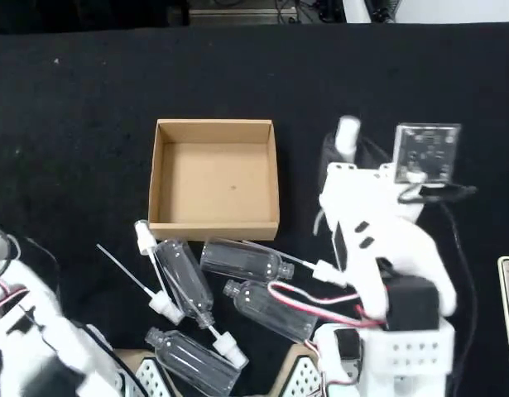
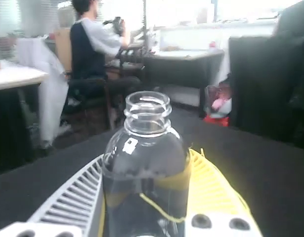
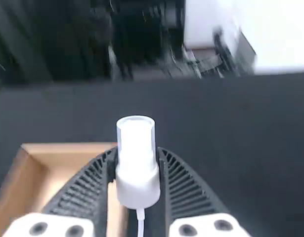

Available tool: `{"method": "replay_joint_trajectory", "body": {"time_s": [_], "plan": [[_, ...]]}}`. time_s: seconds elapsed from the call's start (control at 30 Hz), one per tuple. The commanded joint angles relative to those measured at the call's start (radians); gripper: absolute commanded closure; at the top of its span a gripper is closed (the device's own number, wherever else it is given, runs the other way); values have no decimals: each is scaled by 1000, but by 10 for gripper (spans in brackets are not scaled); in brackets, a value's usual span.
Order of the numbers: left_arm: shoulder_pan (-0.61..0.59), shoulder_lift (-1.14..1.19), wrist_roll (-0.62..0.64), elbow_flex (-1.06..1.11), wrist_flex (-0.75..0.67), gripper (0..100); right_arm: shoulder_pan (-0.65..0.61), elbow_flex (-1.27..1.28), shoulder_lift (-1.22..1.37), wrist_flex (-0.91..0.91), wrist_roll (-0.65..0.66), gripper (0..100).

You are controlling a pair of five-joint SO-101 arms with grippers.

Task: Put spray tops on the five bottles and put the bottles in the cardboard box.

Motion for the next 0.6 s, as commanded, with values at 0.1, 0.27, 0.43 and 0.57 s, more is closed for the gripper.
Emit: {"method": "replay_joint_trajectory", "body": {"time_s": [0.1,0.27,0.43,0.57], "plan": [[199,-545,-9,-16,562,938,-164,-216,-27,3,-2,988],[452,-913,-14,-18,941,938,-279,-266,-27,-55,-8,988],[699,-1221,-15,-1,1188,938,-376,-266,-25,-169,-9,988],[808,-1198,-17,-5,1224,938,-454,-266,-27,-261,-9,988]]}}
